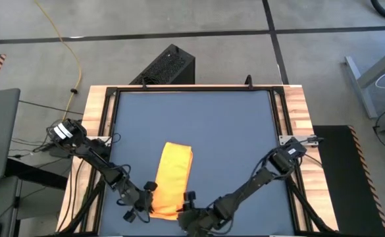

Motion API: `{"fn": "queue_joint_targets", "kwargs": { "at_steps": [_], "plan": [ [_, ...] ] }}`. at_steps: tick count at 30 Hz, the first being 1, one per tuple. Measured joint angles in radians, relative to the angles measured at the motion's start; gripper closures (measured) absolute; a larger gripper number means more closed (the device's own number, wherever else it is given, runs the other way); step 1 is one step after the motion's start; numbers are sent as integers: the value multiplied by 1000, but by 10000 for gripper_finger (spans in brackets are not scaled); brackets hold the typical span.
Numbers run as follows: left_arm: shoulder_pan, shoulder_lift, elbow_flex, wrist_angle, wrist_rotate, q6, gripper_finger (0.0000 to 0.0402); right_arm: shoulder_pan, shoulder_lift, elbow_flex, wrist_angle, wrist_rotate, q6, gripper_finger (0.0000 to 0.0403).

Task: Roll towel
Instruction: Roll the yellow microfiber cloth on the table

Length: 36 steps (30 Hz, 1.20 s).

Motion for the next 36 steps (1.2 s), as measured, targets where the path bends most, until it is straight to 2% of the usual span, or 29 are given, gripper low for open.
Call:
{"fn": "queue_joint_targets", "kwargs": {
  "at_steps": [5, 13, 23, 36],
  "plan": [
    [13, 0, 0, 5, -1, 8, 401, -7, -1, 12, 12, -10, -46, 250],
    [27, 0, 0, 11, 2, 17, 401, -26, 20, 15, 20, -136, -69, 249],
    [27, 0, 0, 8, 34, 0, 398, -68, 25, 14, -24, -107, -48, 219],
    [27, -13, 1, -1, 49, 32, 384, -88, 25, 14, -69, -107, 19, 221]
  ]
}}
